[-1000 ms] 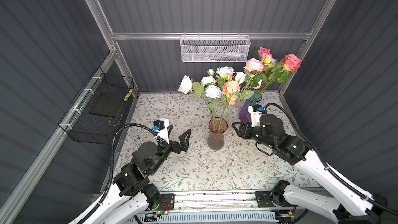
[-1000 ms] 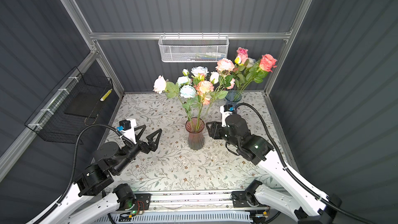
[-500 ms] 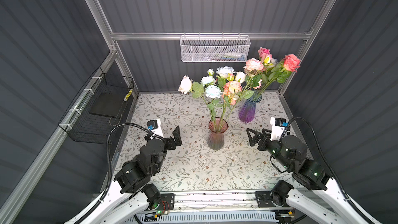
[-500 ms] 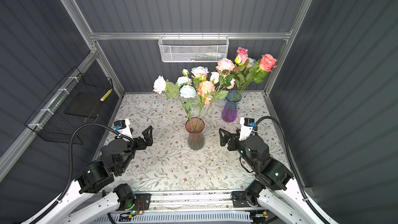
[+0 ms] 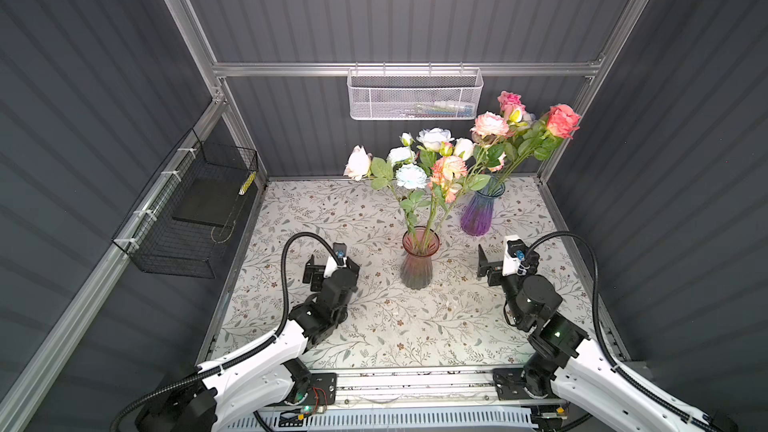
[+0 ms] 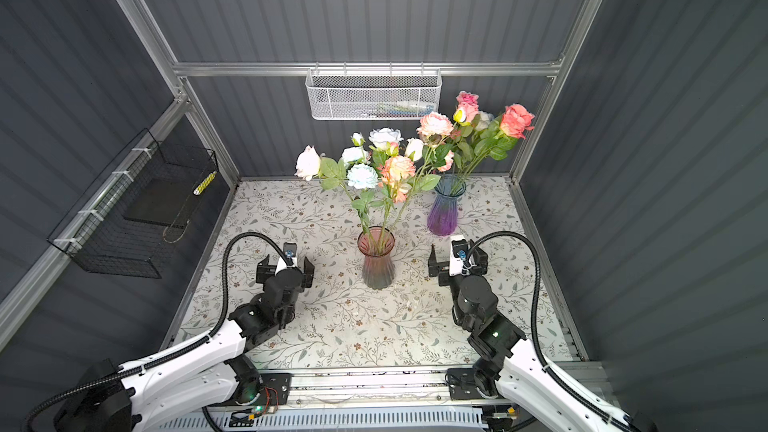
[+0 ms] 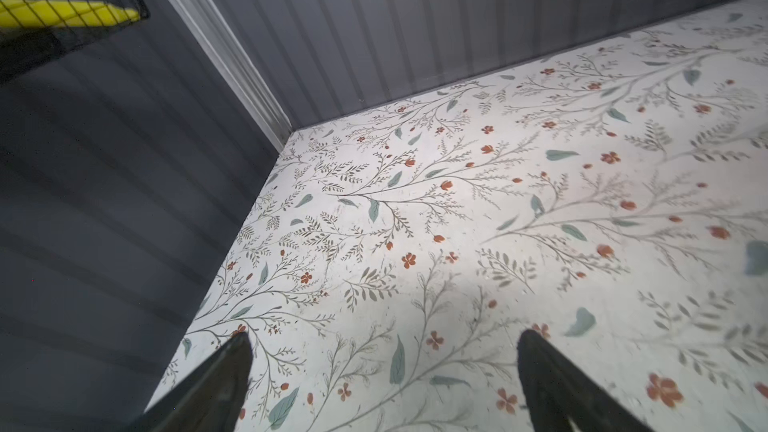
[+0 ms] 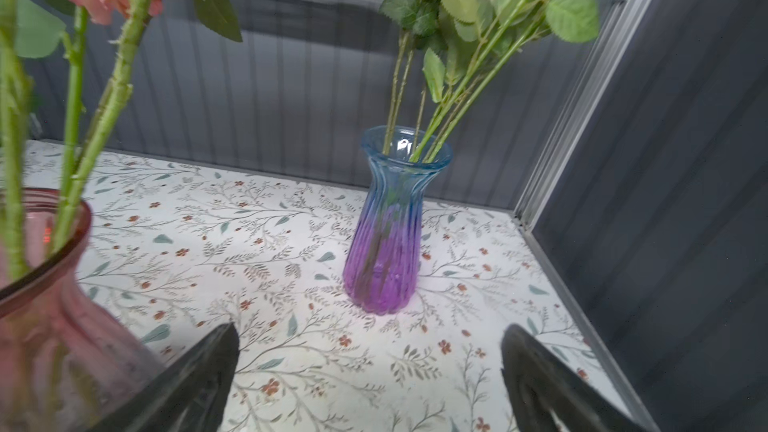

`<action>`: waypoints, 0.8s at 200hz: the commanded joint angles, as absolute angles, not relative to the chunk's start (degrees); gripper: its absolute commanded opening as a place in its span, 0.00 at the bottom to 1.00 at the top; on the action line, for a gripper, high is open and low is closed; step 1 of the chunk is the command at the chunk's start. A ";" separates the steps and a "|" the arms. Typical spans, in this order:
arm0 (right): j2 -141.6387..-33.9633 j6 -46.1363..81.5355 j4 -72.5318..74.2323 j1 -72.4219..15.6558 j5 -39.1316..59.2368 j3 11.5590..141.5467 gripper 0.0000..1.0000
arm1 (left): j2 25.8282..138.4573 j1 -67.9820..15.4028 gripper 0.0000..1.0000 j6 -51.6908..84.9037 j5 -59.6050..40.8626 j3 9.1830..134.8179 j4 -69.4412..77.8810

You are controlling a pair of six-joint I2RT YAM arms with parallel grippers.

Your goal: Arrange the flowers into the vase

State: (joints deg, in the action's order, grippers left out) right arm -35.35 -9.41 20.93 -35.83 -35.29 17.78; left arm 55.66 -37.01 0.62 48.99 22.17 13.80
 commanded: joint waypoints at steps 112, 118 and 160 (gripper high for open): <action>-57.86 -3.84 50.11 -2.45 -6.38 7.59 0.99 | 82.94 -7.05 1.00 1.19 17.61 21.05 44.66; -59.23 -3.59 51.20 -2.02 -5.53 7.96 0.99 | 84.40 -6.48 1.00 0.95 16.56 20.89 47.97; -69.85 1.61 63.50 2.86 -0.45 7.38 0.99 | 90.33 -4.92 1.00 0.80 15.92 23.52 51.02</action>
